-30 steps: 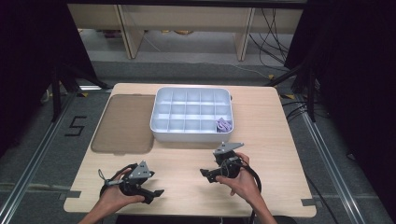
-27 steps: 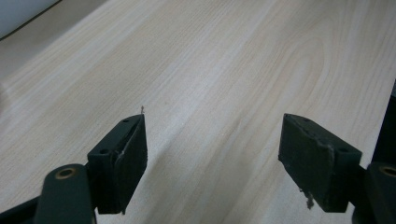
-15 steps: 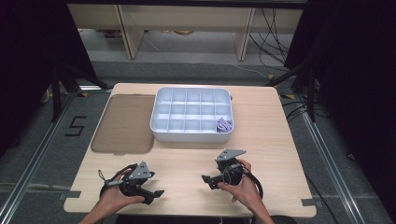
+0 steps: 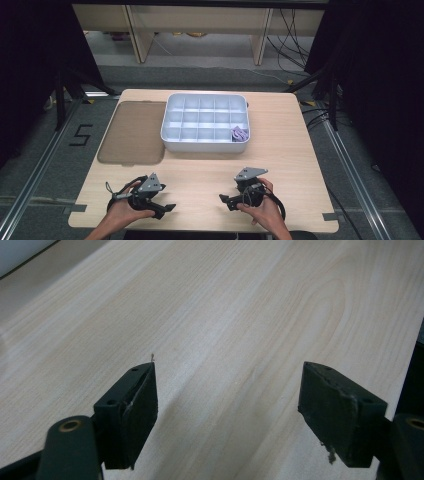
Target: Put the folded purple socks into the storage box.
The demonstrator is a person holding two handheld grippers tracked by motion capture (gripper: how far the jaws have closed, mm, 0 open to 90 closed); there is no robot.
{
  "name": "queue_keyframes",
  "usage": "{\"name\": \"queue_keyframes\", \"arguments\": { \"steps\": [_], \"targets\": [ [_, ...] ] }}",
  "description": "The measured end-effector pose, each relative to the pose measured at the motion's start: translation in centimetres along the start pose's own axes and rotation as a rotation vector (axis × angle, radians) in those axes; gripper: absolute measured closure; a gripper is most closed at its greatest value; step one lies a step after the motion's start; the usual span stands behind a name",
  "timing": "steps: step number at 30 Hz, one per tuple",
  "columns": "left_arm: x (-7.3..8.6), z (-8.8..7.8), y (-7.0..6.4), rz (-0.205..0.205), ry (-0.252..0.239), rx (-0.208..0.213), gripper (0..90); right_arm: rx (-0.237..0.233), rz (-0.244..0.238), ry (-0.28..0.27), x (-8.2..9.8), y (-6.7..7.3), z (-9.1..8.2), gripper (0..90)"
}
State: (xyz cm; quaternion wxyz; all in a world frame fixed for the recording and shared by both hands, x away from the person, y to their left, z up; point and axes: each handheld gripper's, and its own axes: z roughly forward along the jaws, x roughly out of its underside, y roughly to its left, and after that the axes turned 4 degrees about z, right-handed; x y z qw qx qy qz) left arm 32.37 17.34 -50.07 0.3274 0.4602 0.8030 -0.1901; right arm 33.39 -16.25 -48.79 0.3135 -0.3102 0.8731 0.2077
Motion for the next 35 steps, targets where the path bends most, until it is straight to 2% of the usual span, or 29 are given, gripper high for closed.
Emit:
{"name": "queue_keyframes", "arguments": {
  "steps": [1,3,4,5,6,7,8,11,12,13,14,15,18,20,22,23,24,25,27,28,31,32,33,35],
  "targets": [
    [0.0,-0.1,0.0,0.006,0.005,0.002,23.5,-0.004,-0.007,0.018,0.1,0.0,-0.2,18.4],
    [0.0,0.0,0.1,0.008,0.009,-0.008,23.5,-0.004,-0.018,0.006,0.3,0.0,-0.2,18.3],
    [0.0,0.0,0.1,0.024,0.009,-0.005,23.5,0.001,-0.020,0.018,0.5,0.0,-0.3,18.2],
    [-0.1,-0.1,0.1,0.027,0.015,-0.005,23.5,0.008,-0.009,0.010,0.7,0.2,-0.2,18.2],
    [-0.1,-0.1,0.1,0.025,0.017,-0.003,23.5,0.017,-0.027,0.025,0.7,0.1,-0.4,18.1],
    [-0.1,-0.1,0.1,0.023,0.006,-0.007,23.5,0.018,-0.015,0.027,0.8,0.2,-0.4,18.2],
    [-0.1,-0.1,0.0,0.016,0.005,-0.007,23.5,0.019,-0.012,0.005,1.0,0.2,-0.3,18.1],
    [0.0,-0.1,0.0,0.008,0.007,-0.008,23.5,0.021,-0.022,0.010,1.2,0.2,-0.7,17.8],
    [-0.1,-0.1,0.1,0.020,0.008,-0.007,23.5,0.022,-0.022,-0.002,1.3,0.3,-0.6,17.7],
    [-0.1,-0.1,0.1,0.028,0.011,-0.005,23.5,0.011,-0.048,-0.027,1.4,0.2,-0.4,17.8],
    [-0.1,-0.1,0.2,0.027,0.020,-0.004,23.5,0.011,-0.014,-0.015,1.4,0.4,-0.6,17.8],
    [-0.1,0.0,0.1,0.023,0.009,-0.006,23.5,0.015,-0.021,0.005,1.4,0.4,-0.8,17.8],
    [0.0,0.0,0.0,-0.002,0.004,-0.002,23.5,0.026,-0.021,-0.007,1.7,0.6,-0.7,17.8],
    [0.0,0.0,0.1,0.006,0.013,-0.007,23.5,0.014,-0.041,-0.005,1.7,0.5,-0.7,17.8],
    [0.0,0.0,0.1,0.009,0.015,-0.008,23.5,0.014,-0.032,0.002,1.8,0.6,-0.9,17.8],
    [0.0,0.0,0.0,0.004,0.007,-0.003,23.5,0.019,-0.012,0.004,1.9,0.7,-0.9,17.8],
    [0.0,0.0,0.1,0.007,0.009,-0.008,23.5,0.017,-0.014,0.008,1.9,0.7,-1.0,17.8],
    [0.0,0.0,0.1,0.006,0.008,-0.007,23.5,0.006,-0.035,-0.012,2.0,0.6,-0.7,17.8],
    [0.0,0.0,0.0,0.005,0.009,0.004,23.5,0.015,-0.032,0.007,2.0,0.6,-0.9,17.8],
    [0.0,0.1,0.0,0.003,0.010,-0.005,23.5,0.022,-0.013,0.015,2.1,0.7,-0.9,18.0],
    [0.0,0.1,0.0,0.000,0.005,0.003,23.5,0.021,-0.030,0.002,2.0,0.6,-0.9,18.3],
    [0.0,0.0,0.0,0.003,0.006,0.001,23.5,0.030,-0.016,0.005,2.0,0.6,-1.0,18.3],
    [0.0,0.1,0.0,0.002,0.007,0.002,23.5,0.030,0.005,-0.016,2.1,0.7,-0.8,18.3],
    [0.0,0.1,0.0,0.007,0.011,-0.004,23.5,0.035,-0.014,-0.018,2.2,0.6,-0.7,18.3]
  ]
}}
